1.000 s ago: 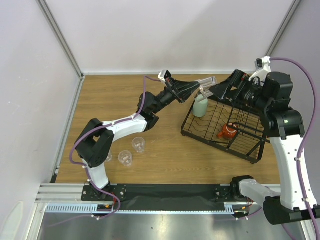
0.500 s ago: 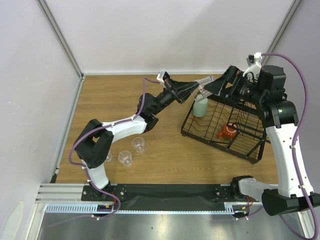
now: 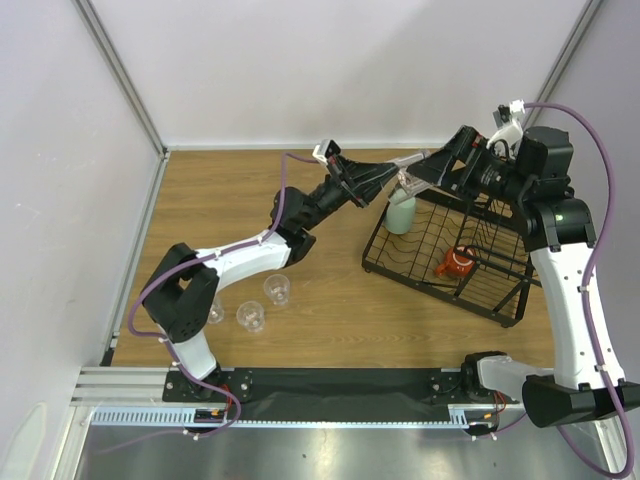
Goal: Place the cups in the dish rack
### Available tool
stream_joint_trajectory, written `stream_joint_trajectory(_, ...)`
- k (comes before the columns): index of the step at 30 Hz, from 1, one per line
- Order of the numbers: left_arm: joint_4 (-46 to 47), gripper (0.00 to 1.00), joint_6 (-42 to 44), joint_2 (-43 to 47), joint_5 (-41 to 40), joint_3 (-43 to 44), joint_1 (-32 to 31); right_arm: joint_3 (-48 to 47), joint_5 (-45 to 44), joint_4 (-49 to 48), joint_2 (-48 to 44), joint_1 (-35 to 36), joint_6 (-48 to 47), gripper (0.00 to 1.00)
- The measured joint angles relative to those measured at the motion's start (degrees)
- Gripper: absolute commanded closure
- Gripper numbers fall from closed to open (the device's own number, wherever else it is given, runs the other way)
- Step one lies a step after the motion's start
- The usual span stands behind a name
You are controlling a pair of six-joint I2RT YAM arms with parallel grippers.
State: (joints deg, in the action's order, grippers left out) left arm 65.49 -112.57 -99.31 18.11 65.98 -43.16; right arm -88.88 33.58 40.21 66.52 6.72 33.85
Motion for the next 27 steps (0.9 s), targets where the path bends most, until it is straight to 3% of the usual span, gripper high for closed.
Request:
stream_joint_trajectory(14, 0.0, 1.0, -0.1, 0.0, 0.2, 0.0, -1.9, 0.3, 4.8, -5.2, 1.3, -0.2, 1.7, 0.01)
stream_joint_trajectory(18, 0.0, 1.0, -0.4, 0.0, 0.3, 0.0, -1.9, 2.0, 4.9, -5.5, 0.3, -0.3, 1.7, 0.08)
stream_joint_trajectory(24, 1.0, 1.0, -1.0, 0.0, 1.1, 0.0, -1.7, 3.5, 4.5, -5.7, -1.2, -0.6, 1.9, 0.55)
stream_joint_trajectory(25, 1.2, 0.97, -1.0, 0.0, 1.2, -0.1, -1.7, 3.7, 4.6, -5.8, -1.3, -0.5, 2.0, 0.72)
stream_joint_trajectory(27, 1.2, 0.85, -1.0, 0.0, 1.4, -0.3, -1.7, 3.7, 4.7, -5.8, -1.4, -0.6, 2.1, 0.92)
